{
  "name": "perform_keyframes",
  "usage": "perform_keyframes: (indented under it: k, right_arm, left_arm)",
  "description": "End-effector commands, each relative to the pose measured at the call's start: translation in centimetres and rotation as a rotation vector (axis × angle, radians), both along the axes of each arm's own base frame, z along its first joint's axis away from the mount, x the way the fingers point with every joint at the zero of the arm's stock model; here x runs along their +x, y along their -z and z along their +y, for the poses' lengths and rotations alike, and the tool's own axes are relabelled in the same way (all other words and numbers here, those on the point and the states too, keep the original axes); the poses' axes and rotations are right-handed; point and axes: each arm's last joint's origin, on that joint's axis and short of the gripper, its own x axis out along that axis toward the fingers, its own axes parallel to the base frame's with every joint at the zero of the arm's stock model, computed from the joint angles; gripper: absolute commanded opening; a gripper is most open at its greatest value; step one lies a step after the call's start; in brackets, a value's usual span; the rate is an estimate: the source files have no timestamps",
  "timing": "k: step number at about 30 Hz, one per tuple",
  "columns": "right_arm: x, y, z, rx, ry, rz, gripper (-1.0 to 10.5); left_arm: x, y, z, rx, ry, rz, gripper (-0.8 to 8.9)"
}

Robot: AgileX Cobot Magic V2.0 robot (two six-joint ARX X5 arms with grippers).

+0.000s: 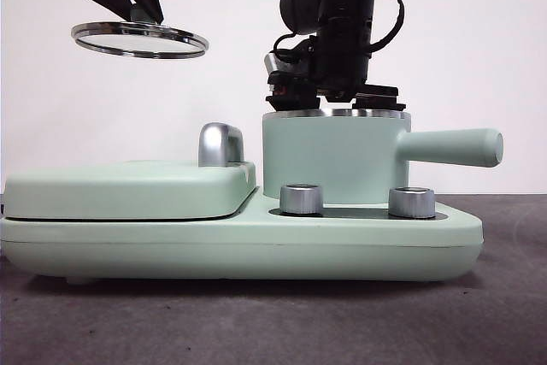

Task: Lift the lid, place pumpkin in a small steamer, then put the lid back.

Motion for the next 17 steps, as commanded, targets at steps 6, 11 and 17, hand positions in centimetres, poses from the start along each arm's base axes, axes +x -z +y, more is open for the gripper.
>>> perform_keyframes:
  k: [6, 11, 17]
  right_arm:
    - [0.38, 0.88, 0.7, -0.013, -0.02, 0.011, 3.7]
    - [0.4, 0.88, 0.7, -0.013, -0.02, 0.009, 4.0]
    - [0.4, 0.87, 0.71, -0.011, -0.016, 0.009, 5.1]
  left_arm:
    - [-0.19, -1.32, -0.03, -0.015, 0.005, -0.057, 0.8]
    - [-0.19, -1.32, -0.03, -0.015, 0.005, -0.057, 0.8]
    - [-0.18, -1.32, -0.03, -0.015, 0.005, -0.057, 0.8]
